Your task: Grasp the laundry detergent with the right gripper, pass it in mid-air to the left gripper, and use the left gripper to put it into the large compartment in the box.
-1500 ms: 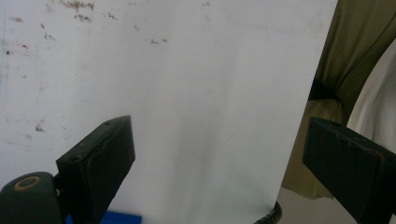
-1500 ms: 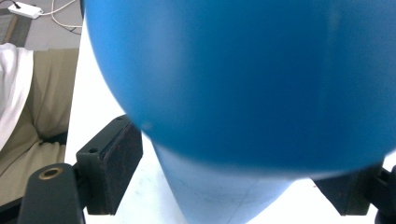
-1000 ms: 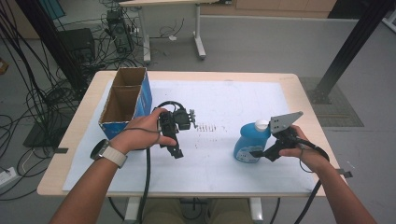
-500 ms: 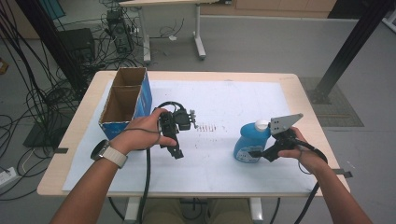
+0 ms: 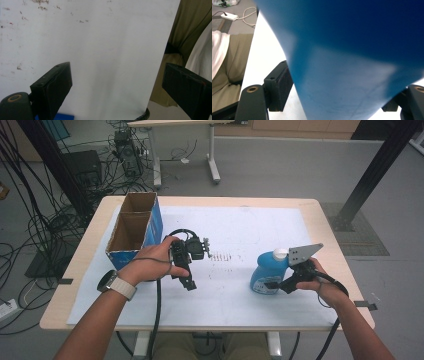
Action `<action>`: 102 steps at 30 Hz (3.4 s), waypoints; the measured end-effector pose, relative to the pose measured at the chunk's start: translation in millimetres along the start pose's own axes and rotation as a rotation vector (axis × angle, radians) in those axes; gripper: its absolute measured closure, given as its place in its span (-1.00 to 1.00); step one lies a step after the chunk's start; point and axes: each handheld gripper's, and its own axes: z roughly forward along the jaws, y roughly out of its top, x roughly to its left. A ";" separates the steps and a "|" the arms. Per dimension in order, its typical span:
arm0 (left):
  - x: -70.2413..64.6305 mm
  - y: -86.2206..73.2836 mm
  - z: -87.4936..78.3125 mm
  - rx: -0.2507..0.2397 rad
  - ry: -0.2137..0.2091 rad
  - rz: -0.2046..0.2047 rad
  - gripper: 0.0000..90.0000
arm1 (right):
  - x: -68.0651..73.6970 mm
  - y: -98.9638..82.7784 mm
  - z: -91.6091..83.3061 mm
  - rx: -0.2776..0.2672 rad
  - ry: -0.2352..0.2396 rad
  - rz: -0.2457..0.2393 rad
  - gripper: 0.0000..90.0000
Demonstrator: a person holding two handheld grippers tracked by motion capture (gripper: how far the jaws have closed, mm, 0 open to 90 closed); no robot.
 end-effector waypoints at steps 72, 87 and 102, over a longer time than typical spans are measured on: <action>-0.5 -3.0 -0.3 -0.008 0.004 -0.011 -0.78 | -4.3 -7.3 5.2 -0.069 0.019 0.018 -0.04; -1.6 -4.3 -2.0 -0.011 0.006 -0.018 -0.78 | -3.8 -6.7 5.5 -0.066 0.015 0.022 -0.05; -2.2 -5.4 -2.9 -0.013 0.008 -0.022 -0.78 | -3.4 -6.4 5.6 -0.065 0.012 0.028 -0.05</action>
